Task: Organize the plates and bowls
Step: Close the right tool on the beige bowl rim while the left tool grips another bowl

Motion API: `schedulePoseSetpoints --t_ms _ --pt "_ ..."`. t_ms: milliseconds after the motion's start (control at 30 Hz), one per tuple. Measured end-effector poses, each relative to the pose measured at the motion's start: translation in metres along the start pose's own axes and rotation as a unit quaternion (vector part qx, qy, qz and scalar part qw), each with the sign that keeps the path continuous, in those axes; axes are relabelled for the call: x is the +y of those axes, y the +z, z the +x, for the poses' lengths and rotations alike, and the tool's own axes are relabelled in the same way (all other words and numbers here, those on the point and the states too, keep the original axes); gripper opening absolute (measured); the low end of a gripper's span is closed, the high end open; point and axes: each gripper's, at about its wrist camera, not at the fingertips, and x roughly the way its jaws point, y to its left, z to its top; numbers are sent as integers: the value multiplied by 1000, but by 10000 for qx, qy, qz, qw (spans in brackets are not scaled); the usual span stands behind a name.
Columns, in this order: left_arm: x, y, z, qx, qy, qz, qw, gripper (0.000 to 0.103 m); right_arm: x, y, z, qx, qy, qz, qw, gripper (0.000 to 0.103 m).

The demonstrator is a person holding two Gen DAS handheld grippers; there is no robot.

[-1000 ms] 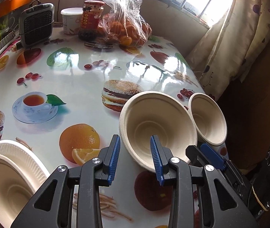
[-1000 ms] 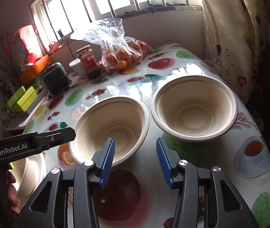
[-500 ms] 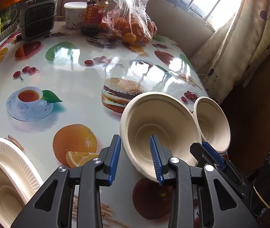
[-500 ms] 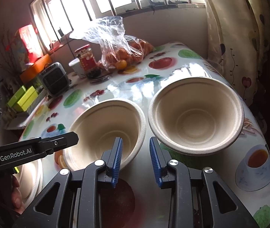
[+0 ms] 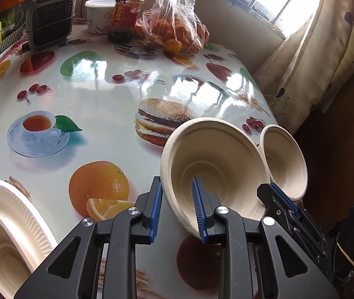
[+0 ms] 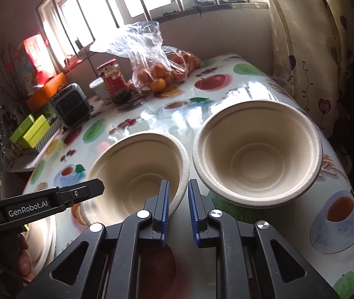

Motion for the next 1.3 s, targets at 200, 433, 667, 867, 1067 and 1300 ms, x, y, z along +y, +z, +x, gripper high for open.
schedulePoseSetpoints --t_ms 200,433,667,867,1067,1300 --pt "0 0 0 -26 48 53 10000 20 -1 2 0 -3 -11 16 10000 15" --pt "-2 -1 -3 -63 57 106 9999 20 -1 2 0 -6 -1 15 10000 15" --pt "-5 -1 -11 -149 47 183 9997 20 -1 1 -5 -38 28 70 10000 15" --pt "-5 -4 -18 -201 11 207 9996 20 2 -2 -14 -104 36 83 9999 15" --pt "-4 -7 -25 -247 -23 225 9994 20 6 -6 -24 -180 56 93 9998 15" --pt "-4 -10 -36 -329 -46 265 9991 20 12 -9 -35 -262 67 97 9996 15"
